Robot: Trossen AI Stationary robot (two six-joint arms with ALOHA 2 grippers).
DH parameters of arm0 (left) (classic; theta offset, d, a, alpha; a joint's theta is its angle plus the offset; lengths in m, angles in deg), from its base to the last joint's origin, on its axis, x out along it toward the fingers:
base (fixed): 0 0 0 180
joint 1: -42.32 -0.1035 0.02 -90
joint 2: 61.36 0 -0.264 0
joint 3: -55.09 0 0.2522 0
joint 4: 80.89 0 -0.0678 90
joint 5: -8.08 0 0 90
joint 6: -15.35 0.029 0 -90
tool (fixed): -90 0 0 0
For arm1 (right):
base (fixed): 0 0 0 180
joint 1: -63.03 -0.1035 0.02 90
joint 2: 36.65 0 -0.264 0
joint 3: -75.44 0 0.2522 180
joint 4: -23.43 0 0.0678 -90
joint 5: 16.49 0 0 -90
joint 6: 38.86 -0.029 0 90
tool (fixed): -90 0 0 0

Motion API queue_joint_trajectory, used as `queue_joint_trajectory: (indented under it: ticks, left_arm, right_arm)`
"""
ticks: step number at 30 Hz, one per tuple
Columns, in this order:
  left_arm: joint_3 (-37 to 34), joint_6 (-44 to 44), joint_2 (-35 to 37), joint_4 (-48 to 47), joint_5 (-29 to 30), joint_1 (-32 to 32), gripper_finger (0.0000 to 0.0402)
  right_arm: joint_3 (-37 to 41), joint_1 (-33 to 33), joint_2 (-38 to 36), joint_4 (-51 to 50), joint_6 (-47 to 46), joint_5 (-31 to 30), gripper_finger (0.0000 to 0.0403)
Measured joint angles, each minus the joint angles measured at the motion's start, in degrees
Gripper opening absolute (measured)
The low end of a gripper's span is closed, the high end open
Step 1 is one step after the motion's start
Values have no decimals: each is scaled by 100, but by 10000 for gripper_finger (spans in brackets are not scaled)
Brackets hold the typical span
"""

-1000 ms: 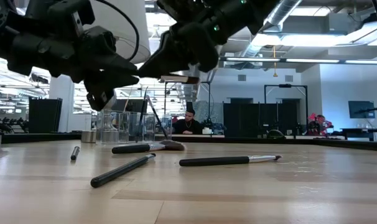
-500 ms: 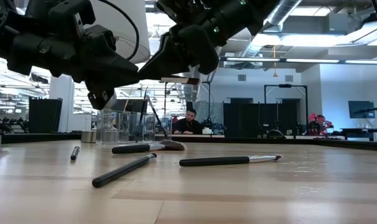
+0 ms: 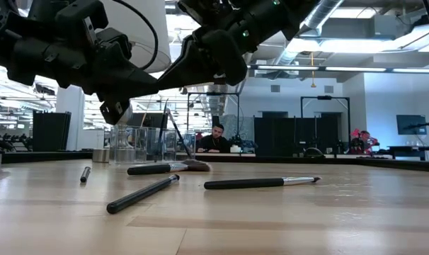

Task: Put items in baskets/containers
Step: Put the black powder brush in the transparent organizer

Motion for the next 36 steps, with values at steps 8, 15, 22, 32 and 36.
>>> queue_joint_trajectory:
  ticks: [8, 15, 22, 32, 36]
  left_arm:
    - [3, 145, 16, 75, 36, 0, 35]
    - [-9, 146, -6, 177, 210, -78, 40]
    - [-17, 395, 371, 301, 181, -303, 37]
    - [-55, 1860, 1535, 300, -329, -289, 38]
    - [-55, 2438, 1746, 329, -595, -286, 38]
  right_arm:
    - [-611, -191, 11, -932, -147, -656, 95]
    - [-1714, -750, -392, -2165, 245, -3088, 113]
    - [-1765, -1327, -1725, -2763, 166, -3055, 111]
    - [1996, -940, -3666, 730, -1136, -1898, 111]
    - [3501, -429, -3176, 4259, -926, -694, 111]
